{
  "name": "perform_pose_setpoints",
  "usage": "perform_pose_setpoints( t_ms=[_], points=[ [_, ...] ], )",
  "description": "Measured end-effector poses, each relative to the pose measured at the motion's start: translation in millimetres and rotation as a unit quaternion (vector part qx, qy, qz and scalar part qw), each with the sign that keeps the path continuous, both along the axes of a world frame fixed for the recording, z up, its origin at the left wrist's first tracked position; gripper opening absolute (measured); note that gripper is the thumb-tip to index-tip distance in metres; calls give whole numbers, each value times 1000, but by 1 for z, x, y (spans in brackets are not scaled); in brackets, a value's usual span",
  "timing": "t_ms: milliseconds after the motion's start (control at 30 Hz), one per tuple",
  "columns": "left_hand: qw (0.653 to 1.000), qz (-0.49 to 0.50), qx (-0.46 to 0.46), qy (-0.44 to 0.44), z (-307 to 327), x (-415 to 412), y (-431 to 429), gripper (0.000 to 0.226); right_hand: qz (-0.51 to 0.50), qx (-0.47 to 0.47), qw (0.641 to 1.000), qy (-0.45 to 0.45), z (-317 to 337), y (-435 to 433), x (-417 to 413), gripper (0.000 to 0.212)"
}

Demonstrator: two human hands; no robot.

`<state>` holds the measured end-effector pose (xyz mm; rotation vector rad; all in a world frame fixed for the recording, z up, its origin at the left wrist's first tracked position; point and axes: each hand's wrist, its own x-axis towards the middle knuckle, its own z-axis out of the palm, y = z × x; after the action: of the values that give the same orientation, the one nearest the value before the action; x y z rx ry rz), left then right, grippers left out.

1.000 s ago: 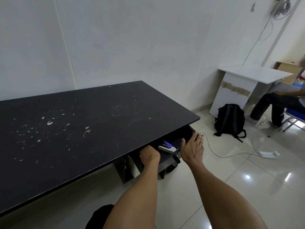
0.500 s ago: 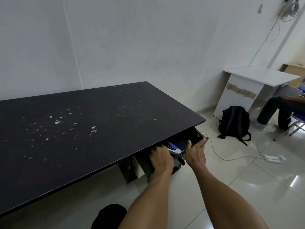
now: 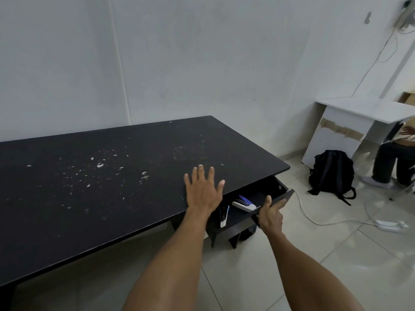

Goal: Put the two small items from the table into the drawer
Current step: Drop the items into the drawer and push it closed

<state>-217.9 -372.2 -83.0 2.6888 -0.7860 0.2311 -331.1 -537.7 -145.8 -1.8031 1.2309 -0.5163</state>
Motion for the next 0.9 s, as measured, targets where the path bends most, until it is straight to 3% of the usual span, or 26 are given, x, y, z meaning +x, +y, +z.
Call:
perform_pose_setpoints(
  t_ms=[200,400,567,900],
  points=[
    [993,26,79,89,-2,34,34,70,20,113,989,-97,8,2,-14,70],
    [989,8,107,104,3,42,40,71,8,206,963,-176,2,-7,-24,76],
    [990,11,97,102,4,40,41,69,-22,195,956,-216,-4,-2,-11,65],
    [991,14,86,97,1,43,41,68,-6,233,928,-290,-1,6,42,68]
  ],
)
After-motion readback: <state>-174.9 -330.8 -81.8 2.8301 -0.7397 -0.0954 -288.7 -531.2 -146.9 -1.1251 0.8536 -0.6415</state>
